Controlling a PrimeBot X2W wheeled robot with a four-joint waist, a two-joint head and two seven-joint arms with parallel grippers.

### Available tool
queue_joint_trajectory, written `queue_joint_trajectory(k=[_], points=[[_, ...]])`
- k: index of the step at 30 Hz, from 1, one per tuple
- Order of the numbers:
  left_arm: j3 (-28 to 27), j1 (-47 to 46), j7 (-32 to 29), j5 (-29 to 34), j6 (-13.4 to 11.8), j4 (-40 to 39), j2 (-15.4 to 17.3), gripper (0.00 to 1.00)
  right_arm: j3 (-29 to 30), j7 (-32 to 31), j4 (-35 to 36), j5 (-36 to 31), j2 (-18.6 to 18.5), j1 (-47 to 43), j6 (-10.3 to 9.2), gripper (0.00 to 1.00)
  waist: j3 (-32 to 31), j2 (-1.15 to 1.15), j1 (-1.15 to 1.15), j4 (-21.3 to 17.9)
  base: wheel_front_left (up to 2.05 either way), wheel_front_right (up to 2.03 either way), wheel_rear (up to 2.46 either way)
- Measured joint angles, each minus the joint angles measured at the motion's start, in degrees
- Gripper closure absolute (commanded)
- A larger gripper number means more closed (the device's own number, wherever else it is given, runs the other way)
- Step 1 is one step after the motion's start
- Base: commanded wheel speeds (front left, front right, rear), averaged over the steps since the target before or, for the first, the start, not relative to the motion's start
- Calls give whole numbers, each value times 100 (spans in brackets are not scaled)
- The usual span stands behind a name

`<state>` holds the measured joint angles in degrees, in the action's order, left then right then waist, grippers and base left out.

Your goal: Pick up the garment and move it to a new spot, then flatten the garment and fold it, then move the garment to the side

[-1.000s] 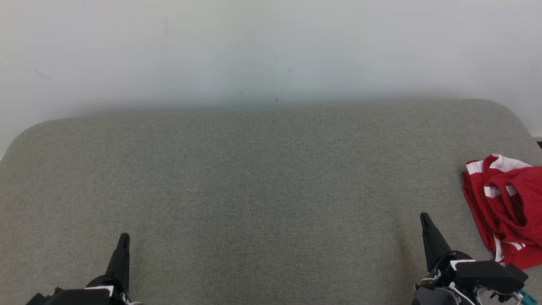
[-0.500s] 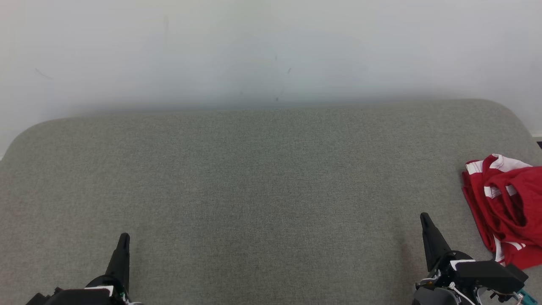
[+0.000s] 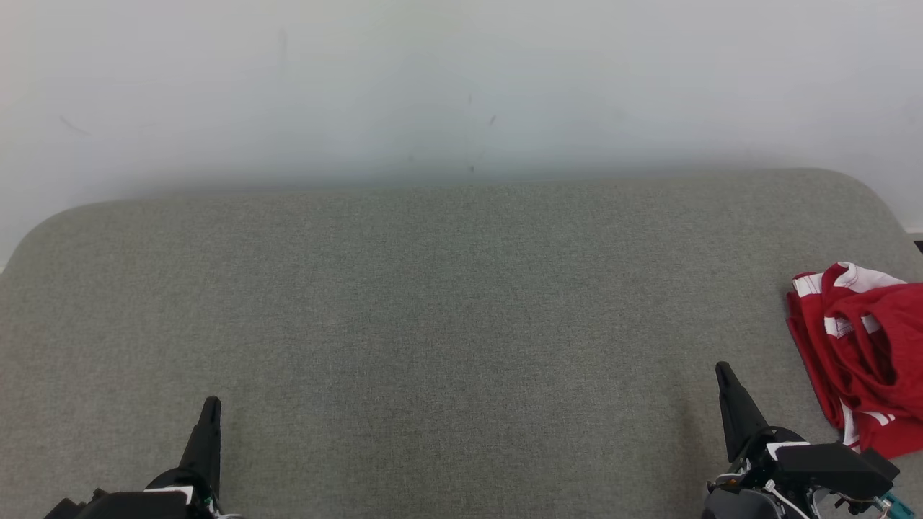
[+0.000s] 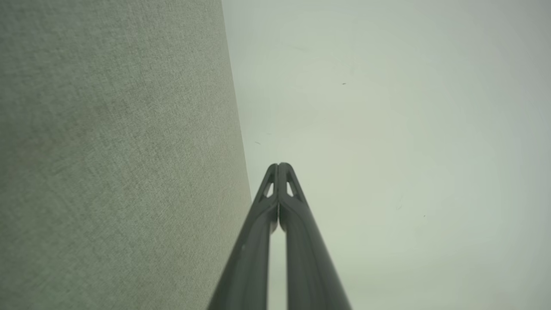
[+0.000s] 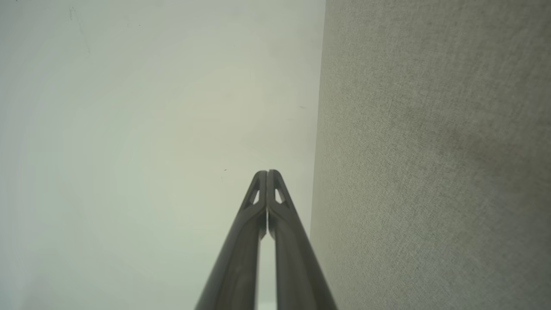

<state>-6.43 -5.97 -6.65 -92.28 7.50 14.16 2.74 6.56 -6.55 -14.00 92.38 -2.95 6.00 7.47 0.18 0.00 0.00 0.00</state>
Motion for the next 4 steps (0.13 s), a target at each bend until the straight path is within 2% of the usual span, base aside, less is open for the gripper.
queue_joint_trajectory(k=[4], points=[[-1,0,0,0,0,0,0,100,0,0,0,0,0,0,0,100,0,0,0,0,0,0,0]])
